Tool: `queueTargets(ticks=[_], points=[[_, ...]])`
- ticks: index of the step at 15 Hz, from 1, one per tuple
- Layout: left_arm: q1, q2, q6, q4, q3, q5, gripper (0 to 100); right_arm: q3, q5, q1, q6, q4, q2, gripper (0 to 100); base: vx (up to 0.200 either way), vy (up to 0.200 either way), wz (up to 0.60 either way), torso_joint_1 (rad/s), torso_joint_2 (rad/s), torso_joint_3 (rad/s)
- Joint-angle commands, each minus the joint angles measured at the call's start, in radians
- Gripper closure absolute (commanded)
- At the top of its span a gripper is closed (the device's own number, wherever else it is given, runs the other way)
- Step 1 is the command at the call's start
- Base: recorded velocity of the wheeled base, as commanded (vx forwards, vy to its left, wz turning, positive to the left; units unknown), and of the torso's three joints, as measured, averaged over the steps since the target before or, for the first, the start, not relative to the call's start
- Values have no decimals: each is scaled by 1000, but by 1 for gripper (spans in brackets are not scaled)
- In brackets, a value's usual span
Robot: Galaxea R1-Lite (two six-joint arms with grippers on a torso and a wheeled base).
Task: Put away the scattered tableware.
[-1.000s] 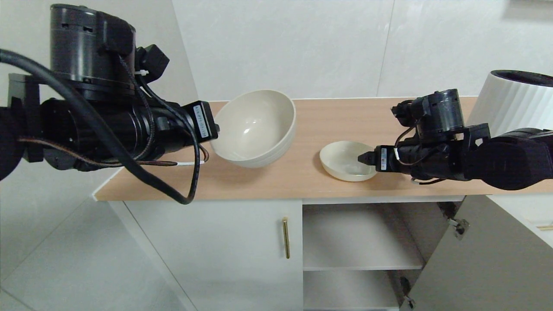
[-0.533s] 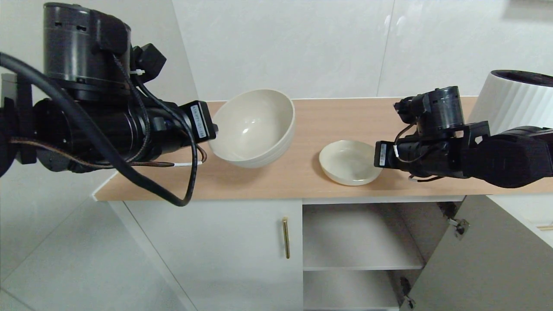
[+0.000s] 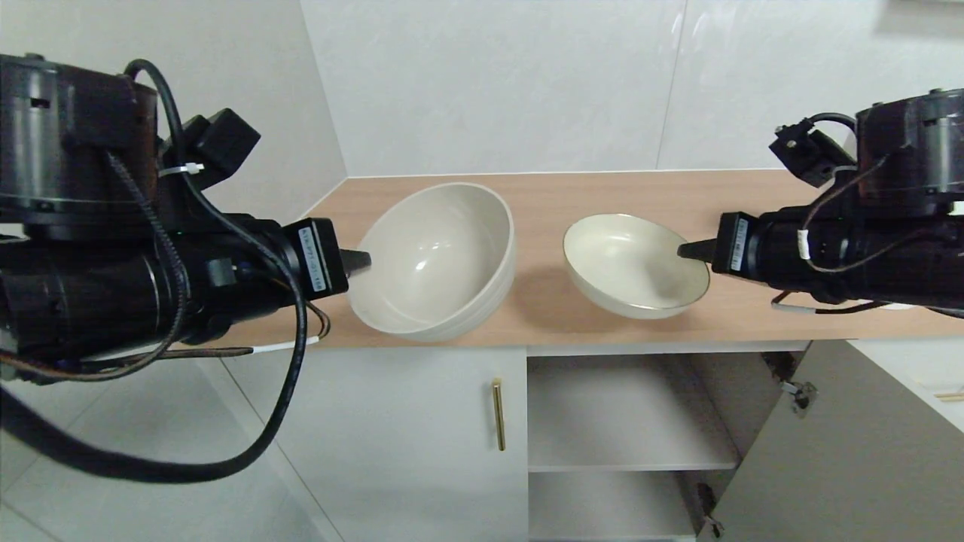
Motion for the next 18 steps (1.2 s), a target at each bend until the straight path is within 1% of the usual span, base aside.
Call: queueTargets(ticks=[1, 3, 5, 6, 7, 10, 11, 13, 14, 18], points=[[-2, -59, 0, -26, 51, -6, 100, 105, 23, 1, 6, 4, -115, 100, 0, 0, 0, 0, 0, 0], [-2, -85, 0, -29, 86, -5, 100, 160, 24, 1, 23, 5, -152, 100, 0, 0, 0, 0, 0, 0], [-2, -134, 0, -29, 174, -5, 100, 215, 29, 3, 22, 18, -195, 100, 0, 0, 0, 0, 0, 0], [-2, -153, -1, -31, 226, -5, 100, 240, 50, 3, 20, 45, -207, 100, 0, 0, 0, 0, 0, 0], [-2, -164, -1, -31, 257, -5, 100, 253, 76, 5, 17, 59, -206, 100, 0, 0, 0, 0, 0, 0], [-2, -153, -4, -31, 263, -5, 100, 286, 88, 1, 12, 59, -210, 100, 0, 0, 0, 0, 0, 0], [-2, -148, -4, -31, 263, -5, 100, 287, 87, -2, 11, 59, -214, 100, -200, 0, 0, -7, 2, 7], [-2, -128, -3, -34, 266, -5, 100, 318, 84, -6, -70, 53, -215, 100, -200, 0, 0, 15, 5, 5], [-2, -128, -3, -32, 266, -6, 100, 329, 84, -15, -101, 51, -214, 100, 0, 0, 0, 0, 0, 0], [-2, -130, -1, -32, 266, -6, 100, 345, 84, -35, -107, 10, -207, 100, 0, 0, 0, 0, 0, 0]])
